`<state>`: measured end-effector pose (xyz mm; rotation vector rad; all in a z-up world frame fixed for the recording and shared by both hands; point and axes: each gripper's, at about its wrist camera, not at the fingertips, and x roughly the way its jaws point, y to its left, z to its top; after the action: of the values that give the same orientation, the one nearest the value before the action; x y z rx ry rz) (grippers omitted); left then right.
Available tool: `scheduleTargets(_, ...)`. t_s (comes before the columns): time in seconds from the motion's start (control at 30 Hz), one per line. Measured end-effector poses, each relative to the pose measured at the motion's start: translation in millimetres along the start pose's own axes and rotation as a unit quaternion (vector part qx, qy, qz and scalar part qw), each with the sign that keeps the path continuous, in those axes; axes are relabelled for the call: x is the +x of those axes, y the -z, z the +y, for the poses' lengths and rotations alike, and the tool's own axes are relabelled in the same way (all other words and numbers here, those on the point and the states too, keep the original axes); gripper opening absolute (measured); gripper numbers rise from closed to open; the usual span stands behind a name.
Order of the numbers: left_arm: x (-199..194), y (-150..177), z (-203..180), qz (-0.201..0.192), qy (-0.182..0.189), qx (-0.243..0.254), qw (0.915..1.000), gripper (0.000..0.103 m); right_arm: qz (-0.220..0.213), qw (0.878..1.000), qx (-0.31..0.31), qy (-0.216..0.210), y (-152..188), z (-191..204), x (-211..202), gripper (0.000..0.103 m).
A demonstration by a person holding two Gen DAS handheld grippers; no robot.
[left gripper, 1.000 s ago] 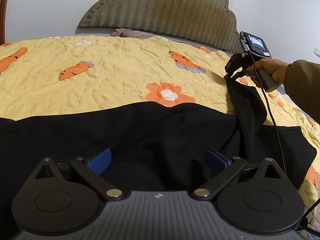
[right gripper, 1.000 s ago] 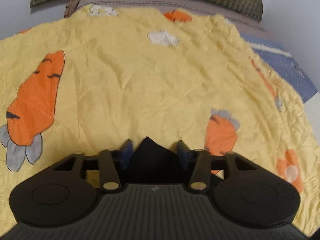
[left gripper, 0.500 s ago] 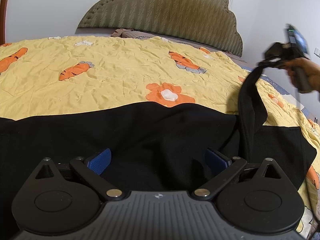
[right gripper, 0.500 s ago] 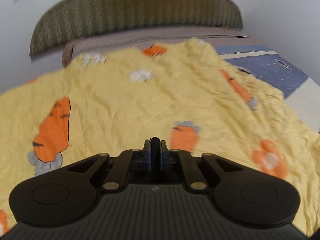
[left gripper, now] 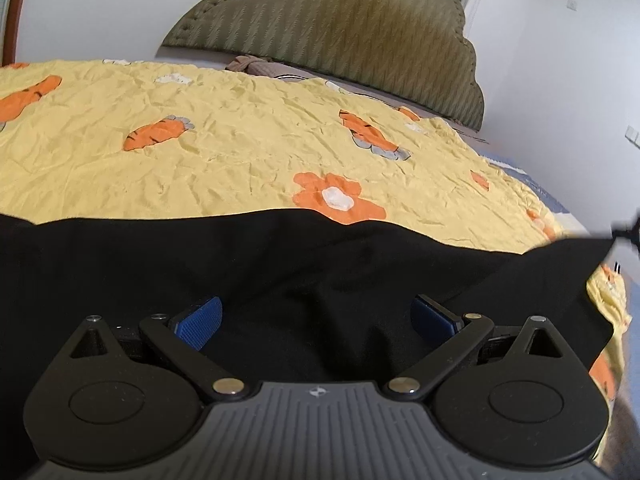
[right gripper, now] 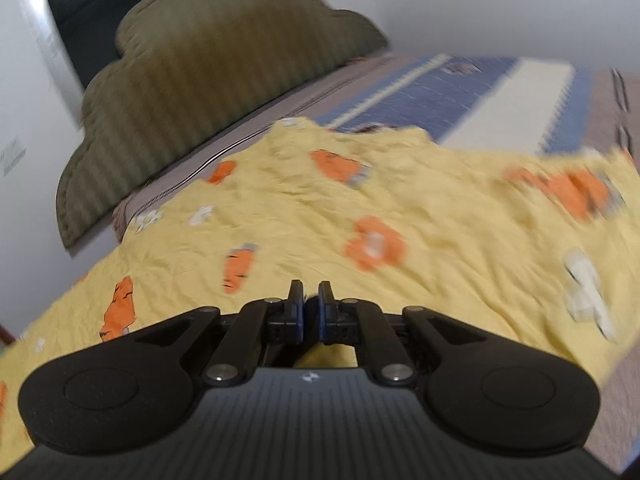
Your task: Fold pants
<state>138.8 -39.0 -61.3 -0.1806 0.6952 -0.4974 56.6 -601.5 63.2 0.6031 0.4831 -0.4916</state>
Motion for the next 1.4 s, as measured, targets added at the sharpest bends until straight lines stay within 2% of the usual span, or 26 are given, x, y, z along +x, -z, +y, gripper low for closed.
scheduleTargets(0.13, -8.3, -1.5, -0.3, 0.007, 0.006, -0.029, 0.9995, 0.101, 0.015, 0.998, 0.069, 0.002, 35.9, -67.6, -15.0, 0.007)
scheduleTargets(0.2, -13.8, -1.1, -1.8, 0.009, 0.005, -0.036, 0.9993, 0.101, 0.028, 0.996, 0.074, 0.027, 54.9, -91.4, -16.5, 0.006)
scheduleTargets(0.3, -24.7, -0.2, -2.0, 0.007, -0.004, -0.04, 0.9992, 0.101, 0.021, 0.99, 0.081, 0.11, 80.7, -117.2, -24.0, 0.014)
scheduleTargets(0.33, -29.0, 0.2, -1.0, 0.004, -0.008, -0.04, 0.9991, 0.101, 0.009, 0.989, 0.084, 0.124, 88.2, -122.3, -29.9, 0.014)
scheduleTargets(0.37, -33.7, 0.3, 0.3, 0.0, -0.015, -0.041, 0.999, 0.101, 0.001, 0.989, 0.088, 0.118, 94.7, -124.7, -36.6, 0.014)
scheduleTargets(0.43, -43.1, -0.2, 4.5, -0.003, -0.028, -0.049, 0.9984, 0.101, -0.003, 0.994, 0.088, 0.063, 109.1, -118.4, -47.1, 0.014)
scheduleTargets(0.5, -54.5, -0.2, 8.9, -0.005, -0.026, -0.065, 0.9976, 0.101, 0.014, 0.995, 0.103, -0.009, 126.7, -103.6, -52.4, 0.014)
scheduleTargets(0.53, -59.8, -0.6, 9.2, -0.002, -0.018, -0.072, 0.9973, 0.101, 0.025, 0.991, 0.12, -0.054, 136.3, -97.1, -52.5, 0.019)
scheduleTargets(0.57, -63.7, -0.8, 8.6, 0.006, -0.005, -0.078, 0.9969, 0.101, 0.034, 0.985, 0.14, -0.094, 146.7, -90.5, -51.8, 0.029)
scheduleTargets(0.6, -66.7, -0.9, 7.0, 0.016, 0.014, -0.085, 0.9962, 0.101, 0.043, 0.976, 0.163, -0.135, 159.7, -83.1, -49.7, 0.033)
scheduleTargets(0.67, -71.5, -0.4, 2.1, 0.04, 0.067, -0.108, 0.9911, 0.101, 0.062, 0.964, 0.187, -0.179, 181.1, -67.4, -41.8, 0.035)
scheduleTargets(0.73, -71.4, 1.5, -4.3, 0.07, 0.137, -0.141, 0.9781, 0.101, 0.083, 0.954, 0.203, -0.203, 201.5, -53.8, -30.5, 0.035)
scheduleTargets(0.77, -68.7, 3.2, -7.1, 0.084, 0.171, -0.161, 0.9684, 0.101, 0.092, 0.949, 0.215, -0.213, 210.3, -49.5, -24.3, 0.035)
scheduleTargets(0.8, -63.9, 5.1, -9.6, 0.098, 0.198, -0.18, 0.9586, 0.101, 0.103, 0.941, 0.23, -0.226, 218.9, -45.4, -17.9, 0.035)
scheduleTargets(0.87, -48.8, 11.4, -14.5, 0.13, 0.25, -0.224, 0.9329, 0.101, 0.117, 0.93, 0.25, -0.242, 230.2, -39.6, -5.2, 0.034)
scheduleTargets(0.93, -33.0, 19.1, -18.2, 0.155, 0.273, -0.264, 0.9119, 0.101, 0.118, 0.931, 0.256, -0.234, 235.1, -32.1, 4.0, 0.033)
scheduleTargets(1.0, -18.8, 25.7, -20.1, 0.174, 0.29, -0.299, 0.8923, 0.101, 0.122, 0.932, 0.251, -0.233, 236.5, -21.7, 8.5, 0.038)
scheduleTargets(1.03, -13.1, 28.8, -21.3, 0.181, 0.297, -0.312, 0.8842, 0.101, 0.122, 0.933, 0.246, -0.234, 236.8, -16.9, 6.8, 0.044)
scheduleTargets(1.07, -7.9, 31.2, -22.7, 0.184, 0.298, -0.323, 0.879, 0.101, 0.125, 0.933, 0.238, -0.238, 235.9, -12.4, 6.0, 0.046)
scheduleTargets(1.17, 3.5, 33.0, -25.4, 0.179, 0.279, -0.339, 0.8804, 0.101, 0.142, 0.937, 0.212, -0.237, 240.6, 6.0, 4.0, 0.047)
scheduleTargets(1.2, 7.5, 34.4, -25.8, 0.18, 0.275, -0.35, 0.8771, 0.101, 0.149, 0.937, 0.207, -0.241, 242.0, 11.5, 2.2, 0.047)
scheduleTargets(1.33, 25.2, 38.6, -25.1, 0.195, 0.28, -0.399, 0.8513, 0.101, 0.173, 0.931, 0.19, -0.26, 252.9, 35.4, 3.8, 0.047)
scheduleTargets(1.4, 29.8, 40.8, -28.8, 0.201, 0.281, -0.409, 0.8445, 0.101, 0.178, 0.935, 0.17, -0.256, 258.0, 46.3, 1.5, 0.047)
